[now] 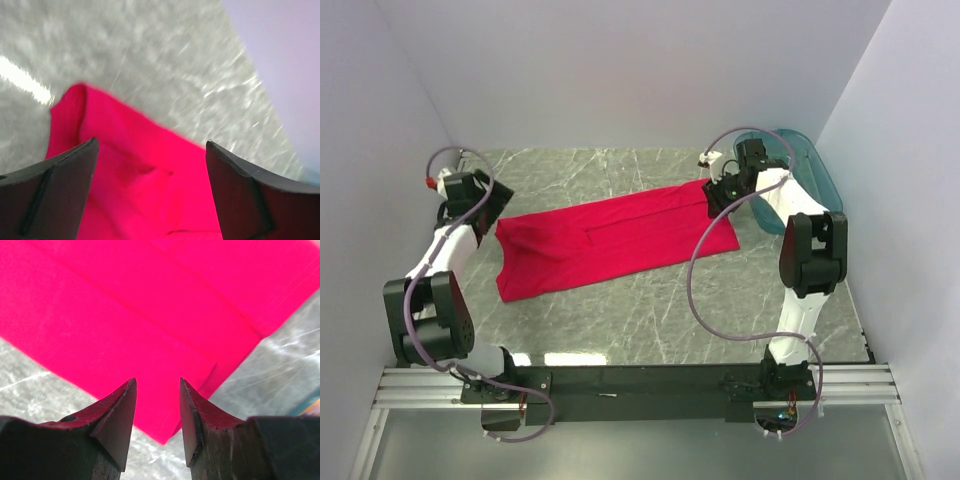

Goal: Fold and stack the t-shirts
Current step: Fold the tshirt

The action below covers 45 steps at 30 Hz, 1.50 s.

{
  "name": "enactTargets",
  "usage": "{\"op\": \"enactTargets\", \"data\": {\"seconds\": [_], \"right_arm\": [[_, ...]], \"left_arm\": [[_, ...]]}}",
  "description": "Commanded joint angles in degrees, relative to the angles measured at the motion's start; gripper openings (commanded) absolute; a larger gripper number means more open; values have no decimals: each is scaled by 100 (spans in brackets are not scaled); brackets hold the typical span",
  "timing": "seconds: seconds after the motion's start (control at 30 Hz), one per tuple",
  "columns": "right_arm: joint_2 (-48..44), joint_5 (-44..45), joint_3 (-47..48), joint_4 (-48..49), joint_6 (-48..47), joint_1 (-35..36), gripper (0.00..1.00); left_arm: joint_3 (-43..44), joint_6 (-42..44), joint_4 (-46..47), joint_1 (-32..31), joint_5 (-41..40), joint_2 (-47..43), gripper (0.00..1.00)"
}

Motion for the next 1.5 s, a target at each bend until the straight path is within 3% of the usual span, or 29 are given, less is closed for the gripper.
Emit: {"op": "enactTargets", "data": {"seconds": [0.0,0.27,0.4,0.47,0.63,0.8,1.03,1.47], "right_arm": [[-541,-150,-220,192,27,48,47],[-664,-659,-317,-114,-130,92,47],[-743,-827,-440,-247,-298,294,47],[-752,-827,-528,-185,-263,373,47],[-761,-844,-546,-194,-201,417,47],[-744,-862,-590,-150,-157,408,47],[-770,-880,-634,-88,-131,417,47],[-796,-827,-686,-9,-113,417,47]], "left_arm": [[579,-35,-220,18,-264,-381,93],[-237,368,-106,18,1220,-1094,82],[-441,492,-18,18,2062,-483,74],[-222,405,-140,-44,2275,-59,65],[341,1,-721,-333,1575,768,64],[771,-974,-1221,-483,1055,1321,66],[1703,-1836,-2460,-703,430,2104,50],[2099,-1766,-2997,-729,456,2193,53]]}}
